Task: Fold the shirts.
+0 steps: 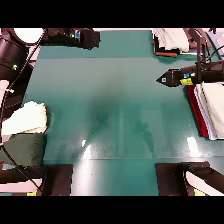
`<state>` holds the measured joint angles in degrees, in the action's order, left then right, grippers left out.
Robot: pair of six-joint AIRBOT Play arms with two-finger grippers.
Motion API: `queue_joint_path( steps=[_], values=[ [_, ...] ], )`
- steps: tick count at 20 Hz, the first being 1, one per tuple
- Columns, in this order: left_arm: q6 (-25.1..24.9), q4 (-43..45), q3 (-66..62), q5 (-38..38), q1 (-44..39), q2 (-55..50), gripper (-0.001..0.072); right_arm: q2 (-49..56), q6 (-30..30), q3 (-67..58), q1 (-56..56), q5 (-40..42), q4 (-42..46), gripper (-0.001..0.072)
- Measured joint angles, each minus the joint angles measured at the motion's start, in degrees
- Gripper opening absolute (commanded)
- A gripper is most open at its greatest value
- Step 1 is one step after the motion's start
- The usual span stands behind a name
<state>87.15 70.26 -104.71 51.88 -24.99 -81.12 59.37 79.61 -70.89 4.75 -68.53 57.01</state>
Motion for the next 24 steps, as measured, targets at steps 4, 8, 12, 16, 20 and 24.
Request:
queue_joint_path(
  steps=[4, 8, 12, 16, 20, 24],
  values=[
    [0.0, 0.0, 0.0, -0.02, 0.0, 0.0, 0.0024, 0.0, 0.02, 0.0, 0.04, 0.46, -0.07, 0.0012],
    [0.0, -0.02, 0.02, -0.02, 0.0, 0.0, 0.0024, 0.0, 0.07, -0.02, 0.04, 0.66, -0.07, 0.0012],
    [0.0, -0.02, 0.0, -0.02, 0.0, 0.0, 0.0024, 0.0, 0.07, -0.02, 0.09, 0.66, -0.02, 0.0012],
    [0.0, -0.81, 0.0, -1.09, 0.33, 0.26, 0.0024, 0.0, 0.07, -0.02, 0.09, 0.66, -0.04, 0.0012],
    [0.02, 1.95, 0.17, 4.68, 6.34, 4.5, 0.0024, 0.0, 0.07, 0.0, 0.11, 0.35, -0.07, 0.0012],
    [0.7, 9.79, 5.86, 13.11, 16.98, 12.59, 0.0024, 0.0, 0.07, -0.02, 0.22, -0.2, -0.26, 0.0012]
  ],
)
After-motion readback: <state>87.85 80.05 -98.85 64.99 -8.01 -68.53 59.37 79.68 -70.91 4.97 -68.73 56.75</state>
